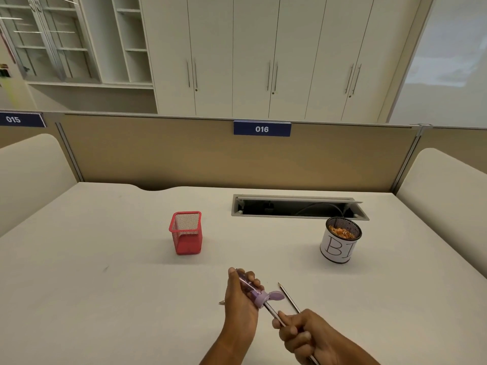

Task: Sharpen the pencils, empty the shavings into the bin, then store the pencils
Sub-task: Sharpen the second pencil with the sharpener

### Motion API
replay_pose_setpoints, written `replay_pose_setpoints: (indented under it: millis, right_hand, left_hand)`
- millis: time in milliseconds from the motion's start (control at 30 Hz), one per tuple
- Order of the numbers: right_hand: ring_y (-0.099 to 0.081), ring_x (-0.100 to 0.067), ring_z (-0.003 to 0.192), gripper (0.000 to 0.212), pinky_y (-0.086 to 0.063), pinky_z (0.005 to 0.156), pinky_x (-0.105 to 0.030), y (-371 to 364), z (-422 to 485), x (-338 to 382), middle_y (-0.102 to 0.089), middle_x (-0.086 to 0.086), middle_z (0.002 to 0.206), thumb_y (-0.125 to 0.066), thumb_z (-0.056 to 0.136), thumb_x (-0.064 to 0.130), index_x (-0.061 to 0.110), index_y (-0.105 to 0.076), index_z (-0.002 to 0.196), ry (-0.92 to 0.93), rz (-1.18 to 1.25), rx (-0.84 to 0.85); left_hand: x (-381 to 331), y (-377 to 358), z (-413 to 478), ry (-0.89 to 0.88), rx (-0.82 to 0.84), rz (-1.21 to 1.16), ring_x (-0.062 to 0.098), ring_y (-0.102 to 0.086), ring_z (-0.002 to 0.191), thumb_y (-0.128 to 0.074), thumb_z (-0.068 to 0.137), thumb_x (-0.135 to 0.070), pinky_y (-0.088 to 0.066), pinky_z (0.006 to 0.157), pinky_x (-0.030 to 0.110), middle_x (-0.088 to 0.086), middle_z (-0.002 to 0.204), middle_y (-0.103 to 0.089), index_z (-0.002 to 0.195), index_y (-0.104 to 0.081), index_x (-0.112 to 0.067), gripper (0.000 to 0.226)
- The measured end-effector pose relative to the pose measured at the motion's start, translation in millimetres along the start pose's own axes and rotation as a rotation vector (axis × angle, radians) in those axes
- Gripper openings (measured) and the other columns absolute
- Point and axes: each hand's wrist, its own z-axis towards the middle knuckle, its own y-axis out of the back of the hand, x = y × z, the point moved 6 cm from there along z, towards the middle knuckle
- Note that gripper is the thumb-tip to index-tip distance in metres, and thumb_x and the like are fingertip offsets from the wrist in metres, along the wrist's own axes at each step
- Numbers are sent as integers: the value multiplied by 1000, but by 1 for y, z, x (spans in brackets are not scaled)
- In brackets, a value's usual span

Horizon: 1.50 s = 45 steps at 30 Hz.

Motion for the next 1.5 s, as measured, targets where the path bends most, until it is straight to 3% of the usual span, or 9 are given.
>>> replay_pose_setpoints:
  millis: [333, 567, 667, 867, 1100, 1200, 1333, 1400, 1500]
  right_hand:
    - [-55, -11, 72, 15, -37, 61, -20, -14, -39, 36, -53, 8, 79, -55, 87, 30, 25, -44, 96, 742, -1455, -752]
    - [-42, -17, 30, 20, -17, 27, -21, -15, -28, 14, -49, 3, 40, -28, 87, 9, 22, -39, 77, 1163, -1873, -953]
    - [-37, -13, 46, 27, -20, 42, -18, 0, -21, 22, -43, 9, 47, -43, 85, 3, 23, -54, 71, 717, -1543, -776]
    - [-21, -5, 26, 39, -13, 30, -6, 18, -14, 2, -33, 0, 41, -37, 91, 4, 1, -60, 59, 70, -113, -167]
    - [-42, -4, 35, 14, -30, 40, -13, 2, -16, 23, -56, 5, 53, -68, 70, 29, 18, -58, 69, 541, -809, -414]
    - [-51, -6, 51, 17, -35, 45, -13, -4, -24, 27, -55, 7, 55, -51, 80, 30, 31, -53, 64, 996, -1477, -753]
    - [-48, -12, 33, 46, -25, 30, -17, -12, -18, 21, -53, 2, 44, -30, 94, 22, 24, -57, 57, 1144, -1688, -858]
    - [-44, -7, 35, 31, -21, 33, -18, -12, -16, 20, -52, 5, 38, -49, 84, 12, 29, -53, 59, 916, -1577, -743]
    - [-28, -6, 33, 43, -19, 35, -14, 11, -2, 16, -37, 8, 34, -50, 90, 11, 20, -58, 49, 451, -637, -410]
  left_hand:
    - [2, 15, 4, 11, -102, -186, 11, -53, 34, -34, 100, -31, -39, 64, 28, 2, 41, -55, 70, -44, -11, 37]
    - [3, 7, 2, 0, -85, -167, 10, -52, 34, -34, 100, -32, -39, 62, 28, 1, 42, -54, 70, -44, -12, 36]
    - [5, 2, 0, -7, -53, -83, 11, -50, 34, -33, 100, -32, -45, 55, 28, 0, 43, -53, 71, -43, -13, 36]
    - [5, 0, -1, 44, 13, -44, 10, -48, 34, -34, 99, -34, -40, 65, 34, 0, 44, -52, 70, -45, -12, 39]
    - [3, 5, 6, 39, -23, -46, 10, -51, 36, -31, 100, -34, -43, 53, 24, 0, 44, -53, 71, -44, -12, 39]
    - [3, 4, 5, 19, -32, -70, 10, -52, 36, -32, 100, -34, -40, 61, 27, 1, 44, -54, 72, -45, -12, 38]
    - [6, 2, 4, 5, -47, -65, 10, -52, 36, -33, 100, -33, -41, 61, 28, 1, 44, -55, 73, -46, -11, 37]
    - [8, 4, 4, 6, -39, -29, 10, -51, 37, -33, 100, -33, -43, 57, 27, 0, 44, -55, 73, -45, -12, 36]
    - [9, 6, 2, 32, -20, 20, 10, -50, 37, -33, 99, -33, -45, 48, 22, 0, 44, -53, 72, -45, -11, 37]
